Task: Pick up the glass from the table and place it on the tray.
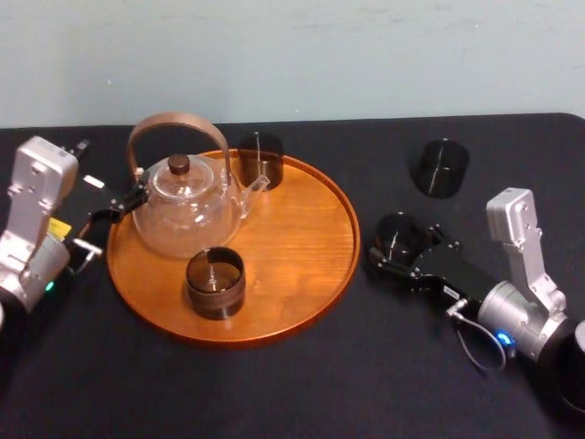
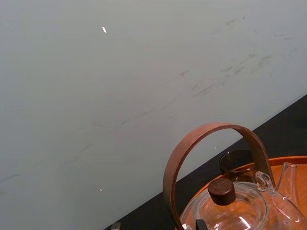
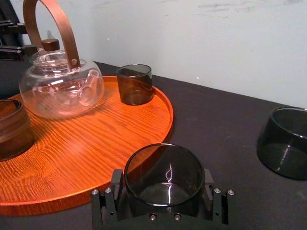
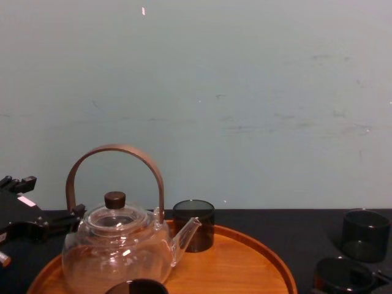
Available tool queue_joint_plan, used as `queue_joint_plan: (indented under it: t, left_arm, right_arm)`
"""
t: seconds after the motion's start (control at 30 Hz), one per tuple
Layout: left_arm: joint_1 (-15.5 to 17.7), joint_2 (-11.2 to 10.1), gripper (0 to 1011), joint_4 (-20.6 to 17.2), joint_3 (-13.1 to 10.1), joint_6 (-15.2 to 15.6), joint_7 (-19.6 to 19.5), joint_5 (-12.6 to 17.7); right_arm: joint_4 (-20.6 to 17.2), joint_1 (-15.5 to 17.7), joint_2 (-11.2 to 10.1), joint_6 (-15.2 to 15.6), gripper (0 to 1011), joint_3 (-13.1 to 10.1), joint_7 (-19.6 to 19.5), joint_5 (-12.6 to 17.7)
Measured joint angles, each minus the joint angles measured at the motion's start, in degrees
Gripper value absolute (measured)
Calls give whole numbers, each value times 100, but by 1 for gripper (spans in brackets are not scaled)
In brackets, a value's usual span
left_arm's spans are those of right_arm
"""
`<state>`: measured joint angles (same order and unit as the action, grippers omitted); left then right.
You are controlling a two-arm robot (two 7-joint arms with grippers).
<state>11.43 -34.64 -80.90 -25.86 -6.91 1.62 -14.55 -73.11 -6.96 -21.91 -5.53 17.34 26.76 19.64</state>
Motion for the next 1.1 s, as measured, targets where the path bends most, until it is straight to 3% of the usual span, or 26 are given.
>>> queue_joint_plan:
  t: [0.47, 0.67, 1.1]
  left_arm:
    - [0, 0, 1010, 0, 0, 0, 0, 0]
    - [0, 0, 1010, 0, 0, 0, 0, 0]
    - [0, 0, 1010, 0, 0, 0, 0, 0]
  right_arm:
    - [-26, 18, -11, -4, 1002, -3, -4, -1]
    - [-34, 22, -14, -5, 906, -6, -6, -3]
    - [-66, 29, -26, 23, 906, -8, -12, -5]
